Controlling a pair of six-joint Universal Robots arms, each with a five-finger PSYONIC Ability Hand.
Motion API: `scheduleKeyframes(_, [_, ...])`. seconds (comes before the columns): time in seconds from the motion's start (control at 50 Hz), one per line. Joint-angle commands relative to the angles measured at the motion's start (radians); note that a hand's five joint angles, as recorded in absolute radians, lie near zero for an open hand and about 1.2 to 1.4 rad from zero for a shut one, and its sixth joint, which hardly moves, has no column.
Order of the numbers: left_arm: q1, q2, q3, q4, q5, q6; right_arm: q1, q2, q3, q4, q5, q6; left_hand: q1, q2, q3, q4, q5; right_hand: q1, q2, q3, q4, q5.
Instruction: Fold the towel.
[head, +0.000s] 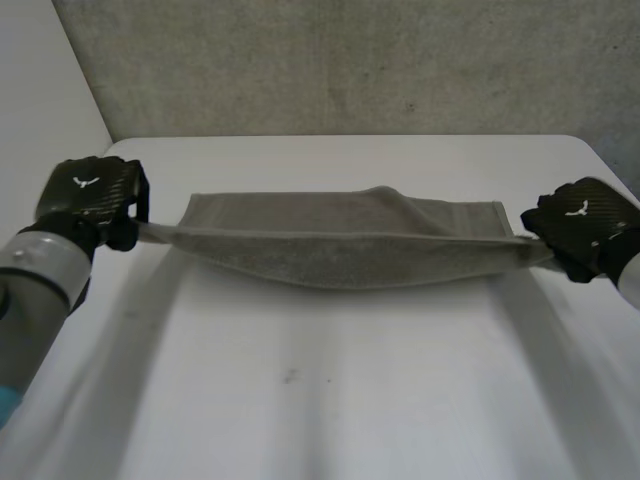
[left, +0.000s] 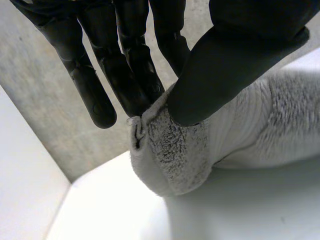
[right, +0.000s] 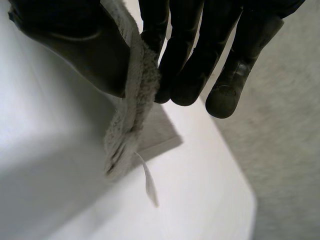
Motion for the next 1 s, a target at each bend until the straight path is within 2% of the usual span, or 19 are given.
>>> scheduleKeyframes(0.02, [0.016, 0.193, -0.154, -0.046, 0.0, 0.153, -0.041, -0.121, 0.069, 0.108, -0.032, -0.253, 0.192, 0.178, 0.179, 0.178, 0.186, 0.06, 0.061, 0.061, 0.052, 0.053])
scheduleKeyframes(0.06, [0.018, 0.256, -0.216, -0.076, 0.006, 0.189, -0.096, -0.135, 0.074, 0.287, -0.041, -0.386, 0.192, 0.178, 0.179, 0.178, 0.186, 0.06, 0.061, 0.061, 0.052, 0.053])
scheduleKeyframes(0.12, [0.018, 0.281, -0.241, -0.087, 0.014, 0.2, -0.133, -0.136, 0.076, 0.387, -0.048, -0.453, 0.192, 0.178, 0.179, 0.178, 0.186, 0.06, 0.061, 0.061, 0.052, 0.053])
scheduleKeyframes(0.16, [0.018, 0.305, -0.271, -0.1, 0.034, 0.21, -0.185, -0.135, 0.065, 0.542, -0.072, -0.56, 0.192, 0.178, 0.179, 0.178, 0.186, 0.06, 0.061, 0.061, 0.052, 0.053])
scheduleKeyframes(0.24, [0.019, 0.298, -0.276, -0.093, 0.052, 0.21, -0.19, -0.113, 0.048, 0.551, -0.137, -0.58, 0.192, 0.178, 0.179, 0.178, 0.186, 0.06, 0.061, 0.061, 0.052, 0.053])
scheduleKeyframes(0.28, [0.024, 0.284, -0.262, -0.088, 0.07, 0.21, -0.199, -0.057, 0.027, 0.513, -0.19, -0.55, 0.192, 0.178, 0.179, 0.178, 0.186, 0.06, 0.061, 0.061, 0.052, 0.053])
scheduleKeyframes(0.36, [0.03, 0.201, -0.23, -0.073, 0.084, 0.209, -0.192, 0.029, -0.004, 0.452, -0.204, -0.491, 0.192, 0.178, 0.179, 0.178, 0.186, 0.06, 0.061, 0.061, 0.052, 0.053])
scheduleKeyframes(0.4, [0.018, 0.083, -0.173, -0.038, 0.083, 0.209, -0.173, 0.104, -0.047, 0.382, -0.18, -0.435, 0.192, 0.178, 0.179, 0.178, 0.186, 0.06, 0.061, 0.061, 0.052, 0.053])
scheduleKeyframes(0.42, [0.018, 0.083, -0.173, -0.037, 0.083, 0.209, -0.173, 0.104, -0.047, 0.381, -0.18, -0.435, 0.192, 0.178, 0.179, 0.178, 0.186, 0.06, 0.061, 0.061, 0.052, 0.053])
scheduleKeyframes(0.46, [0.007, -0.027, -0.106, -0.01, 0.08, 0.206, -0.12, 0.176, -0.096, 0.314, -0.123, -0.401, 0.192, 0.178, 0.179, 0.178, 0.186, 0.06, 0.061, 0.061, 0.052, 0.053])
scheduleKeyframes(0.48, [0.007, -0.028, -0.106, -0.01, 0.08, 0.206, -0.12, 0.176, -0.096, 0.314, -0.123, -0.401, 0.192, 0.178, 0.179, 0.178, 0.186, 0.06, 0.061, 0.061, 0.052, 0.053])
scheduleKeyframes(0.52, [-0.005, -0.156, -0.017, 0.002, 0.072, 0.204, -0.054, 0.267, -0.16, 0.245, -0.059, -0.39, 0.192, 0.178, 0.179, 0.178, 0.186, 0.06, 0.061, 0.061, 0.052, 0.053])
scheduleKeyframes(0.58, [-0.014, -0.216, 0.033, 0.002, 0.064, 0.204, -0.032, 0.305, -0.19, 0.208, -0.031, -0.384, 0.192, 0.178, 0.179, 0.178, 0.186, 0.06, 0.061, 0.061, 0.052, 0.053])
scheduleKeyframes(0.62, [-0.025, -0.328, 0.145, 0.007, 0.046, 0.204, -0.006, 0.379, -0.251, 0.141, 0.009, -0.361, 0.192, 0.178, 0.179, 0.178, 0.186, 0.06, 0.061, 0.061, 0.052, 0.053])
scheduleKeyframes(0.72, [-0.027, -0.481, 0.33, 0.018, -0.001, 0.198, 0.034, 0.491, -0.349, 0.05, 0.037, -0.311, 0.192, 0.178, 0.179, 0.178, 0.186, 0.06, 0.061, 0.061, 0.052, 0.053])
scheduleKeyframes(0.84, [-0.047, -0.641, 0.544, 0.016, -0.017, 0.201, 0.075, 0.6, -0.469, -0.05, 0.067, -0.252, 0.192, 0.178, 0.179, 0.178, 0.186, 0.06, 0.061, 0.061, 0.052, 0.053])
scheduleKeyframes(1.0, [-0.056, -0.805, 0.755, -0.011, -0.072, 0.207, 0.12, 0.724, -0.611, -0.145, 0.095, -0.214, 0.192, 0.178, 0.179, 0.178, 0.186, 0.06, 0.061, 0.061, 0.052, 0.053])
